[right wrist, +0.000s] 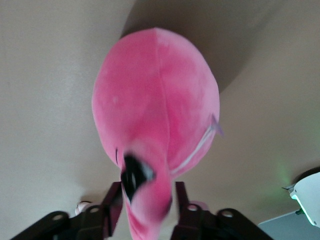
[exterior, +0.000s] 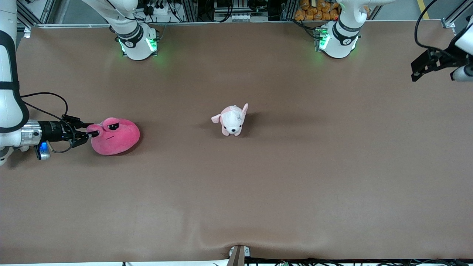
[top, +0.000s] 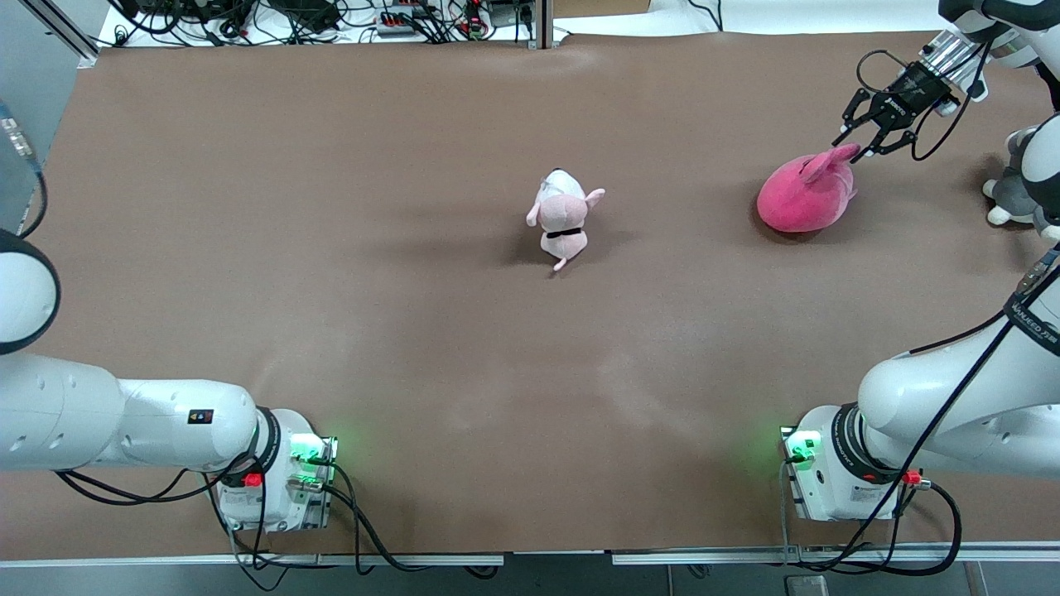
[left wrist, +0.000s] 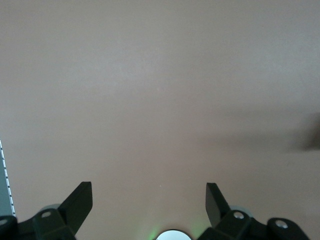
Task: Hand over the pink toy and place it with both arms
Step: 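Lower the flamingo onto the table with the right gripper while the left gripper retracts, then open the right gripper to release the flamingo on the table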
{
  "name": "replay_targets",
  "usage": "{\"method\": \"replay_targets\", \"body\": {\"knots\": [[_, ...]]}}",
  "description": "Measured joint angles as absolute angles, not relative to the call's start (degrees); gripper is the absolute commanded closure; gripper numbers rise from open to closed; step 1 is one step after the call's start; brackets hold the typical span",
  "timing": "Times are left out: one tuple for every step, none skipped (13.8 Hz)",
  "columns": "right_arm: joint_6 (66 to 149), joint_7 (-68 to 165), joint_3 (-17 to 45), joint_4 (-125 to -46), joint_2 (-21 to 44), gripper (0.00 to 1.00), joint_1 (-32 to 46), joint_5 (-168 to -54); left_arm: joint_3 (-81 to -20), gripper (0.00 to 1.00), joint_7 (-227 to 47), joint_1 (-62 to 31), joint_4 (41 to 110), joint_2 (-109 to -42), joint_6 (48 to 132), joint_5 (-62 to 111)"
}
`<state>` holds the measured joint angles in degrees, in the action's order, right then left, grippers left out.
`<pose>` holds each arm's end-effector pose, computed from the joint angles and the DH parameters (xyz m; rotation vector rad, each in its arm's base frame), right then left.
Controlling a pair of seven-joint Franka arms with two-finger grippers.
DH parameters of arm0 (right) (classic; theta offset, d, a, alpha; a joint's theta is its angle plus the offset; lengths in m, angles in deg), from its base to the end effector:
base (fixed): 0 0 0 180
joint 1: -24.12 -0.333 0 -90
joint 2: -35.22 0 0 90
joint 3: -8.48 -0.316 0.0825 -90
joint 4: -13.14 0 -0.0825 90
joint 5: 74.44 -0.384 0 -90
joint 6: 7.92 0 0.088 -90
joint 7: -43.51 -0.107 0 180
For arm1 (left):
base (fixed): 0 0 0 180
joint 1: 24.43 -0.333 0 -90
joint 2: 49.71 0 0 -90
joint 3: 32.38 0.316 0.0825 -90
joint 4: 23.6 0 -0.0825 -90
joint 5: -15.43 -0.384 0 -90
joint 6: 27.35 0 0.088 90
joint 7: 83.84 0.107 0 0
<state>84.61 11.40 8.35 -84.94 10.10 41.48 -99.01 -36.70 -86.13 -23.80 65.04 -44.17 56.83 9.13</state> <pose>0.5872 -0.1374 0.3138 -2.3582 1.2874 0.8037 0.5119 -0.0340 0.6788 -3.0258 0.0514 -0.0392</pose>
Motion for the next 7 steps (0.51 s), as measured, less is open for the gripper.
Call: {"method": "replay_targets", "body": {"knots": [[84.6,11.5,8.2,-84.2,10.2,0.0,41.5,-99.0,-36.4,0.0,-86.0,-23.8,65.3,-43.8,56.8,9.2],[84.5,11.6,8.1,-83.1,10.5,0.0,41.5,-98.7,-36.3,0.0,-86.0,-23.8,65.4,-43.7,56.8,9.3],[84.3,11.9,8.0,-82.0,10.9,0.0,41.5,-98.1,-36.3,0.0,-86.0,-23.8,65.6,-43.7,56.8,9.3],[84.0,12.7,7.7,-80.9,11.5,0.0,41.4,-96.9,-36.2,0.0,-86.0,-23.8,65.8,-43.7,56.8,9.3],[83.7,14.4,7.4,-80.0,12.4,0.0,41.1,-95.5,-36.1,0.0,-86.0,-23.8,65.9,-43.7,56.7,9.3],[83.5,16.8,7.3,-79.4,13.5,0.0,40.8,-94.7,-36.0,0.0,-86.0,-23.8,65.9,-43.7,56.5,9.3],[83.3,19.3,7.1,-79.2,14.6,0.0,40.4,-94.3,-35.9,0.0,-86.0,-23.9,65.9,-43.7,56.4,9.3]]}}
